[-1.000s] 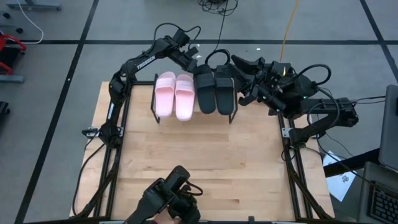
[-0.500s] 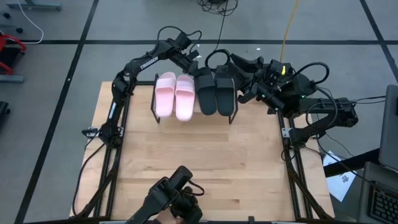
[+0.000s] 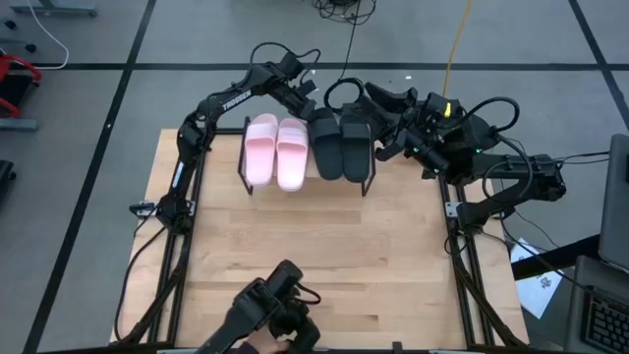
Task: Pick and place slides into the shelf
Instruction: Put the black slipper on the shelf
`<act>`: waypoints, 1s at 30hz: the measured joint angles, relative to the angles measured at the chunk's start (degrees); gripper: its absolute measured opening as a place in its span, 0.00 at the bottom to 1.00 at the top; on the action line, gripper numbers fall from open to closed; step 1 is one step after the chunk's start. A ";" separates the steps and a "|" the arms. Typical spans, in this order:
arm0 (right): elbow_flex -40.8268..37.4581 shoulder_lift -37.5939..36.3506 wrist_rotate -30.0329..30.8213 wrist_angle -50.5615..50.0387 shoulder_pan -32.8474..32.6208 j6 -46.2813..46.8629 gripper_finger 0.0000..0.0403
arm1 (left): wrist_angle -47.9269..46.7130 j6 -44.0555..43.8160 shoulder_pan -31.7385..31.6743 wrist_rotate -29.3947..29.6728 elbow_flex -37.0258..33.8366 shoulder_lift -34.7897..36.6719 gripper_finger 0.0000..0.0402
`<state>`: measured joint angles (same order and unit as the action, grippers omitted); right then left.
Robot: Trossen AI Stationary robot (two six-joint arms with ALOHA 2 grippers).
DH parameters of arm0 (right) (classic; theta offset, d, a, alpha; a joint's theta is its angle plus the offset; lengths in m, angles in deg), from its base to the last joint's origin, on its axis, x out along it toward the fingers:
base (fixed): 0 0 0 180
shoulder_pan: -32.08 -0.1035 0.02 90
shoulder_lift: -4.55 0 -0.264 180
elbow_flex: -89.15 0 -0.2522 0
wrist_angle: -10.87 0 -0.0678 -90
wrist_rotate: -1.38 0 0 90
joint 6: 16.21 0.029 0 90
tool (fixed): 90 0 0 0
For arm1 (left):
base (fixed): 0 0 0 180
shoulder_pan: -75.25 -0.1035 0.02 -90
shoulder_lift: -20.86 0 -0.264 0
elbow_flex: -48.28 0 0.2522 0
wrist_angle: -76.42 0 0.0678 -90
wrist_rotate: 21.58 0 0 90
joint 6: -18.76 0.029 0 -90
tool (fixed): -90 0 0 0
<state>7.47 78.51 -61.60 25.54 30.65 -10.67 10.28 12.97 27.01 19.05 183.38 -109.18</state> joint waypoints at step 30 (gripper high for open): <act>-0.02 0.00 -0.04 0.00 0.00 -0.32 0.48 | 0.21 5.71 -0.70 6.30 -0.13 1.92 0.64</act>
<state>7.45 78.51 -61.64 25.54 30.65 -10.99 10.49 18.68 26.31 25.35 183.25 -107.26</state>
